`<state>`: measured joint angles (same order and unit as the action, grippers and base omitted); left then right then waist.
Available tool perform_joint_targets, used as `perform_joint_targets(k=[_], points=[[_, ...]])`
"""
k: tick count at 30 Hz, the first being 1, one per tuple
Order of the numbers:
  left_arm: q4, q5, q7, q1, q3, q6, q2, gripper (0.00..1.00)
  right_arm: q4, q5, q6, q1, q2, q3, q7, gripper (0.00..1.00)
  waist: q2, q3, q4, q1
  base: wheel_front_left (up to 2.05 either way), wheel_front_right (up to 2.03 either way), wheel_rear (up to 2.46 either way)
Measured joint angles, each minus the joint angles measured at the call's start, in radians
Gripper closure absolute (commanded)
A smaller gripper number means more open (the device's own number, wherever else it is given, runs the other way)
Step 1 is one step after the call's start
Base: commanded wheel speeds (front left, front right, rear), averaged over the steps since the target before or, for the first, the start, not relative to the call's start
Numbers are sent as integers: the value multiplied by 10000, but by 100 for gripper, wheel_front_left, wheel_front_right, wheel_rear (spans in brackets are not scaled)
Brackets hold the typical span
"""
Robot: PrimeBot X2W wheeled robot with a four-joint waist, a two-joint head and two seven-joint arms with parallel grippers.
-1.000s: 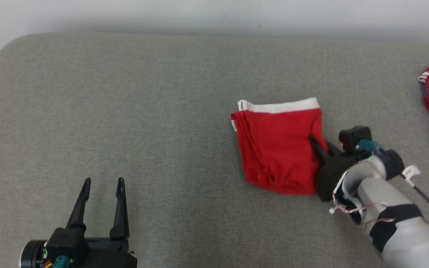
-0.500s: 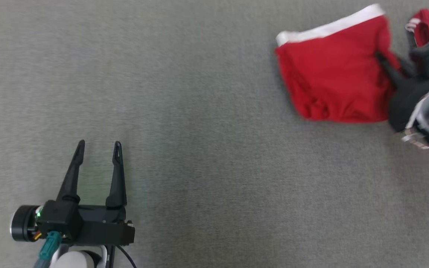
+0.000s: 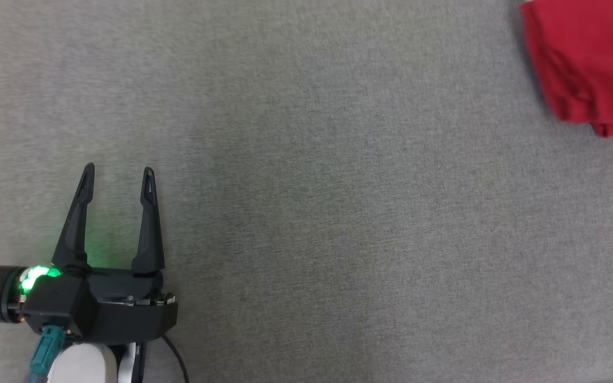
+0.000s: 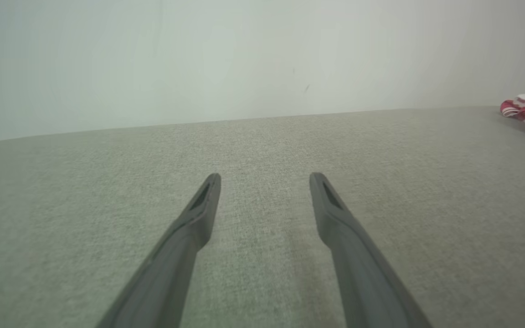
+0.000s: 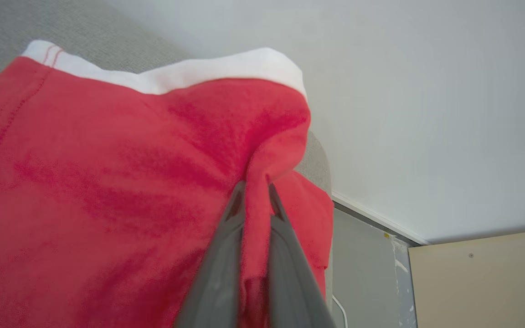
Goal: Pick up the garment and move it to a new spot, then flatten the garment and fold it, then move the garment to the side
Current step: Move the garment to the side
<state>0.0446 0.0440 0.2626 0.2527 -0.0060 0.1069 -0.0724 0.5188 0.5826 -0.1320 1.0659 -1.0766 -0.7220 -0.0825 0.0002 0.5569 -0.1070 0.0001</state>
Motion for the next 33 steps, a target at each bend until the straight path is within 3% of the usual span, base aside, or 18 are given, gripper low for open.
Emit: perform_joint_targets(k=[8,14,20,21,22,28,33], points=[[506,-136,0,263,-211,63,-54,0,224,-31,0,416,-738,362,-13,100,0,678,-264,-2,0,0,0],[840,-148,4,460,-422,75,-58,0,539,-665,0,767,-1321,238,-276,100,-2,1162,-210,-1,0,0,0],[1007,-148,12,544,-502,79,-25,0,972,-989,0,1197,-1507,270,-408,100,-1,1355,-10,-2,0,0,0],[1020,-148,12,547,-506,79,-15,0,1039,-993,0,1245,-1492,290,-410,26,-2,1370,7,-1,0,0,0],[1028,-148,12,550,-506,77,-4,0,1055,-1012,0,1283,-1486,293,-401,0,-1,1379,20,-1,0,0,0],[909,-148,12,543,-426,63,-2,0,1465,-1108,0,1383,-1070,453,-272,0,-1,1227,-27,-1,0,0,0],[566,-44,12,334,-169,-56,0,0,2109,-857,0,1508,-337,1327,393,0,-1,762,-72,0,0,0,0]])
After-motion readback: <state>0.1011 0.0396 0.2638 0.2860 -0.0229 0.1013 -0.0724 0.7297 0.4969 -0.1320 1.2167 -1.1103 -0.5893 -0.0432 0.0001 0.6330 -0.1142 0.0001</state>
